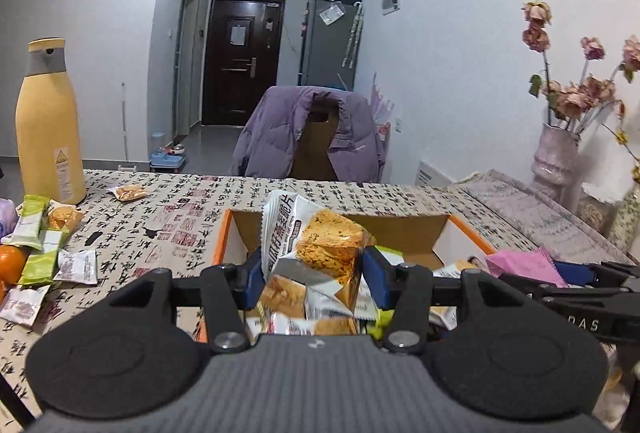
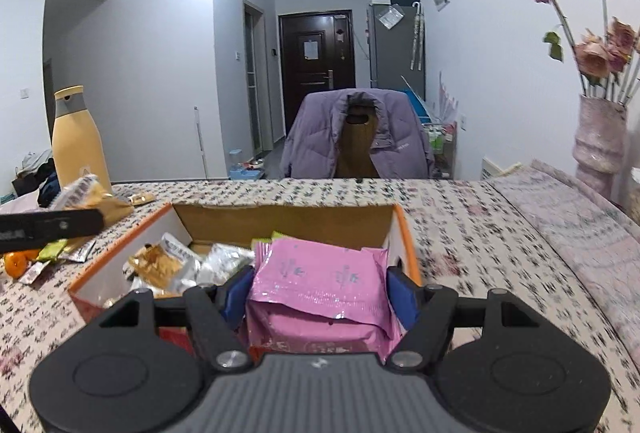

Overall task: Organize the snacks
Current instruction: 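Carry both packets over the cardboard box and open both grippers, then withdraw both tools from the box toward the remaining packets, then grasp the last pink packet with the right gripper while the left grasps a gold cracker packet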

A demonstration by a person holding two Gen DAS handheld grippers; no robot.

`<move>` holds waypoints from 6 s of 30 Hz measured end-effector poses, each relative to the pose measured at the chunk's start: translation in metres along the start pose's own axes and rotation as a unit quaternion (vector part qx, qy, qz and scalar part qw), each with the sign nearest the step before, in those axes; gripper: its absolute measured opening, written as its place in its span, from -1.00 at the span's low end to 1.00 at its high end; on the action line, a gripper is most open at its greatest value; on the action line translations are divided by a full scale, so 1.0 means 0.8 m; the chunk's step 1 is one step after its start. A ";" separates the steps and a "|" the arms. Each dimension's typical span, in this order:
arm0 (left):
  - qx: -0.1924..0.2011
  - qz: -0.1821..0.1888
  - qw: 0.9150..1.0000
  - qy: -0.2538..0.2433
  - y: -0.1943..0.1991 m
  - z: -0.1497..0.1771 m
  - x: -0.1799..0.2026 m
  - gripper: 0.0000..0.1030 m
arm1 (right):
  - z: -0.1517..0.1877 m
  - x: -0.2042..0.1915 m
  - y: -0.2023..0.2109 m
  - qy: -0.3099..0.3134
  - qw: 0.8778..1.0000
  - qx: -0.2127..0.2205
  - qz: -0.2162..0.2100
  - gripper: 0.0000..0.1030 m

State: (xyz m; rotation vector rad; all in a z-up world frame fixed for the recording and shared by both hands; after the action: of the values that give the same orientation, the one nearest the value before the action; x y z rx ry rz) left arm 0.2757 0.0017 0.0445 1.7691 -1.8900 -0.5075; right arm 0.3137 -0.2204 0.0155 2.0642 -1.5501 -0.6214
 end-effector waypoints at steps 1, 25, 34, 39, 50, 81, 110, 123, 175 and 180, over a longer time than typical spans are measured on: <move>0.000 -0.003 1.000 0.003 -0.008 -0.004 0.000 -0.01 | -0.005 -0.002 -0.005 0.001 1.000 0.001 -0.001 0.34; 0.019 -0.042 0.998 0.033 -0.076 0.007 -0.024 1.00 | -0.004 -0.009 -0.065 -0.007 0.999 0.039 0.002 1.00; 0.021 -0.047 0.998 0.034 -0.077 0.004 -0.022 1.00 | -0.007 -0.007 -0.066 -0.010 0.999 0.037 0.007 1.00; 0.026 -0.052 0.998 0.041 -0.062 -0.003 -0.017 1.00 | -0.019 -0.012 -0.043 0.004 0.999 0.044 0.019 1.00; 0.024 -0.034 0.999 0.031 -0.015 0.006 -0.008 1.00 | -0.006 -0.010 0.003 0.008 0.999 0.029 0.022 1.00; -0.054 -0.052 0.997 0.029 0.022 0.147 -0.081 1.00 | 0.122 -0.040 0.032 -0.008 0.998 -0.053 -0.012 1.00; -0.062 -0.034 0.994 0.084 0.012 0.154 -0.102 1.00 | 0.100 -0.129 -0.060 0.040 0.989 -0.143 -0.014 1.00; -0.071 -0.024 0.993 0.089 0.009 0.156 -0.103 1.00 | 0.111 -0.142 -0.069 0.059 0.987 -0.145 -0.040 0.38; -0.135 -0.072 0.988 0.036 -0.036 0.147 -0.027 0.06 | 0.130 -0.017 0.031 -0.044 0.997 -0.055 -0.038 0.29; -0.096 -0.064 0.993 0.018 -0.004 0.141 -0.015 0.05 | 0.127 -0.022 0.039 -0.040 0.997 -0.047 -0.043 0.29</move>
State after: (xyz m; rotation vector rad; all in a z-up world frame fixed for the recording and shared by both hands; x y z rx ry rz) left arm 0.2126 0.0059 -0.0493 1.7674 -1.6504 -0.6754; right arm 0.2231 -0.2221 -0.0432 2.0676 -1.4523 -0.8015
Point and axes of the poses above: each gripper's, at about its wrist camera, not at the fingertips, and y roughly against the way its jaws point, x to its right, z to its underside, the point moved 7 cm from there along -y, roughly the way its jaws point, and after that the axes turned 14 degrees about -x, right-handed, at the moved point
